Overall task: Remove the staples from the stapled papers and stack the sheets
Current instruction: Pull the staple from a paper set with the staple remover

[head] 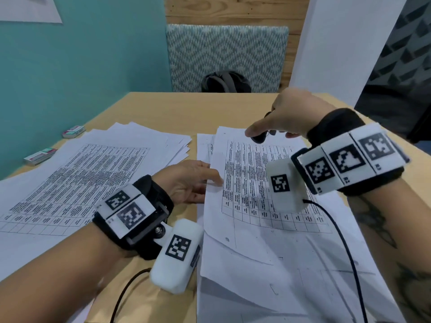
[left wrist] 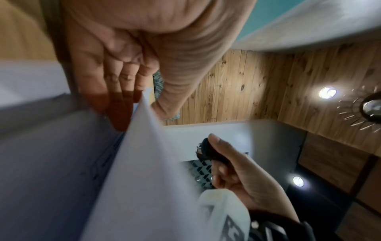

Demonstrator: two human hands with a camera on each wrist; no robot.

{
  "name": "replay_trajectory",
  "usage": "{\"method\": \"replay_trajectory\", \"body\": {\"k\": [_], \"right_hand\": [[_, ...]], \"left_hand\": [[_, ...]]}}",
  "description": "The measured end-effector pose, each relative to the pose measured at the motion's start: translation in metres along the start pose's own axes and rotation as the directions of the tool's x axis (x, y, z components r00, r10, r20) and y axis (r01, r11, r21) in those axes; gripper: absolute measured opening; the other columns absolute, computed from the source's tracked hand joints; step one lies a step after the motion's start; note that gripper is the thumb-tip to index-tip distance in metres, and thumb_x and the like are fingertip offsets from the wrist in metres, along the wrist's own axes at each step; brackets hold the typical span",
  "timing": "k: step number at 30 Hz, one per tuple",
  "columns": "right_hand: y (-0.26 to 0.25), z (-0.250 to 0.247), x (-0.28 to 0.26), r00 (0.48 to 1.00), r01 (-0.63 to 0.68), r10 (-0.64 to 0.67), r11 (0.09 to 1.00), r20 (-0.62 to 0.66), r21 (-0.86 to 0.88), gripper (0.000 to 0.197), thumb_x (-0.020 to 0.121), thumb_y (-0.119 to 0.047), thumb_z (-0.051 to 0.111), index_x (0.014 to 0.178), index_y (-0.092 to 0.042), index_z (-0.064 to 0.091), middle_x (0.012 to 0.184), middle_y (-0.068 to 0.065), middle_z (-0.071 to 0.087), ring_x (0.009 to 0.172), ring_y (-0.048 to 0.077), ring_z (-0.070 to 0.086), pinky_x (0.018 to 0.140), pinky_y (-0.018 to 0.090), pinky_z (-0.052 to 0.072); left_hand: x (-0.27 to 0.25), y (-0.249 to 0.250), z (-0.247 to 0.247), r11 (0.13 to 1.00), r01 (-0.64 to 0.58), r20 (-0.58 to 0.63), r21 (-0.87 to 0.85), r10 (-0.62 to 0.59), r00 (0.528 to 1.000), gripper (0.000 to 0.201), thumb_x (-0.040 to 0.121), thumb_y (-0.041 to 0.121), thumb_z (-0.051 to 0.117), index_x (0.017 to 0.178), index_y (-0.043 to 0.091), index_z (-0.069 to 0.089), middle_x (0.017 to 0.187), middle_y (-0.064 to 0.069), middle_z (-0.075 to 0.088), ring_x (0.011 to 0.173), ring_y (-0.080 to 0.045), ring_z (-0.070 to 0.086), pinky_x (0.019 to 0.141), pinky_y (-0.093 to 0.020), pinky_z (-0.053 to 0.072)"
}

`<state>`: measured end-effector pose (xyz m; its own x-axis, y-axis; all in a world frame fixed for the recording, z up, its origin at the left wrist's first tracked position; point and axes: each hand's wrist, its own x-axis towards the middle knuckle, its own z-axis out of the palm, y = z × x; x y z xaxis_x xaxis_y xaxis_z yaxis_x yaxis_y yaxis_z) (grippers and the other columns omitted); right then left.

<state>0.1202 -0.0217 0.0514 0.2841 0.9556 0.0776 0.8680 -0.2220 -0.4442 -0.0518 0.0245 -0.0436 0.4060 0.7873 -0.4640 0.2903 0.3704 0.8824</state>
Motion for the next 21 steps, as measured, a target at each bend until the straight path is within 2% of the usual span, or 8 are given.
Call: {"method": "replay_trajectory", "body": {"k": [2,7,9,12,15,17,19,21], "right_hand": [[-0.001,-0.002,0.008,0.998,0.015,-0.015,1.0,0.067,-0.008,0.043,0.072,-0.045,0.075,0.062,-0.008,0.056,0.06,0.001,0.053,0.057,0.015,0.049,0.056,0.025,0.045],[-0.001,-0.007,0.035,0.979,0.018,-0.028,0.999,0.202,0.049,0.044,0.078,-0.056,0.063,0.071,-0.012,0.068,0.052,-0.003,0.058,0.056,0.013,0.049,0.069,0.028,0.046],[-0.001,-0.005,0.045,0.971,0.005,-0.036,0.991,0.235,0.13,0.045,0.079,-0.057,0.061,0.079,-0.013,0.071,0.052,-0.005,0.058,0.056,0.011,0.048,0.073,0.028,0.05],[0.003,0.01,0.056,0.957,-0.052,-0.03,0.961,0.289,0.273,0.041,0.085,-0.051,0.058,0.074,-0.013,0.067,0.05,-0.005,0.054,0.05,0.011,0.04,0.059,0.023,0.043],[0.01,0.027,0.062,0.951,-0.083,-0.016,0.948,0.308,0.306,0.04,0.086,-0.051,0.057,0.067,-0.017,0.065,0.04,-0.01,0.055,0.045,0.009,0.042,0.052,0.02,0.039],[0.012,0.034,0.063,0.945,-0.075,-0.023,0.955,0.326,0.287,0.039,0.088,-0.05,0.055,0.067,-0.018,0.063,0.037,-0.011,0.055,0.037,0.005,0.045,0.045,0.016,0.039],[0.012,0.038,0.065,0.949,-0.068,-0.027,0.955,0.314,0.289,0.037,0.089,-0.05,0.054,0.067,-0.021,0.063,0.046,-0.01,0.059,0.04,0.005,0.048,0.041,0.014,0.038],[0.011,0.042,0.068,0.948,-0.075,-0.022,0.954,0.316,0.291,0.036,0.089,-0.049,0.053,0.068,-0.021,0.062,0.057,-0.007,0.062,0.049,0.009,0.052,0.046,0.016,0.04]], "left_hand": [[0.0,0.003,-0.004,0.998,0.063,0.043,-0.028,-0.062,0.997,0.015,0.081,-0.001,0.061,0.077,0.01,0.053,0.082,-0.008,0.064,0.061,-0.017,0.065,0.052,-0.024,0.056],[0.008,0.021,-0.008,0.983,0.173,0.073,-0.062,-0.169,0.983,0.012,0.091,0.008,0.051,0.08,0.006,0.048,0.075,-0.007,0.054,0.066,-0.018,0.056,0.039,-0.021,0.05],[0.021,0.03,-0.007,0.983,0.18,0.039,-0.038,-0.178,0.983,0.015,0.092,0.011,0.05,0.078,0.007,0.048,0.076,-0.007,0.053,0.068,-0.017,0.054,0.048,-0.026,0.052],[0.036,0.037,-0.004,0.978,0.208,0.007,0.002,-0.208,0.978,0.012,0.09,0.009,0.054,0.079,0.005,0.05,0.077,-0.008,0.057,0.067,-0.018,0.055,0.06,-0.029,0.05],[0.047,0.037,0.0,0.99,0.12,-0.065,0.069,-0.116,0.991,0.015,0.088,0.0,0.056,0.075,0.005,0.049,0.068,-0.007,0.057,0.051,-0.015,0.058,0.038,-0.023,0.05],[0.052,0.034,0.0,0.991,0.075,-0.091,0.108,-0.065,0.994,0.016,0.086,0.0,0.059,0.075,0.006,0.05,0.059,-0.006,0.059,0.037,-0.012,0.057,0.034,-0.019,0.046],[0.056,0.029,-0.004,0.996,0.051,-0.074,0.079,-0.045,0.996,0.011,0.084,-0.001,0.062,0.08,0.006,0.054,0.069,-0.008,0.064,0.046,-0.013,0.062,0.041,-0.02,0.051],[0.057,0.025,-0.007,0.999,0.027,-0.036,0.017,-0.026,0.999,0.01,0.082,-0.002,0.063,0.085,0.006,0.057,0.08,-0.008,0.066,0.062,-0.015,0.065,0.05,-0.022,0.056]]}}
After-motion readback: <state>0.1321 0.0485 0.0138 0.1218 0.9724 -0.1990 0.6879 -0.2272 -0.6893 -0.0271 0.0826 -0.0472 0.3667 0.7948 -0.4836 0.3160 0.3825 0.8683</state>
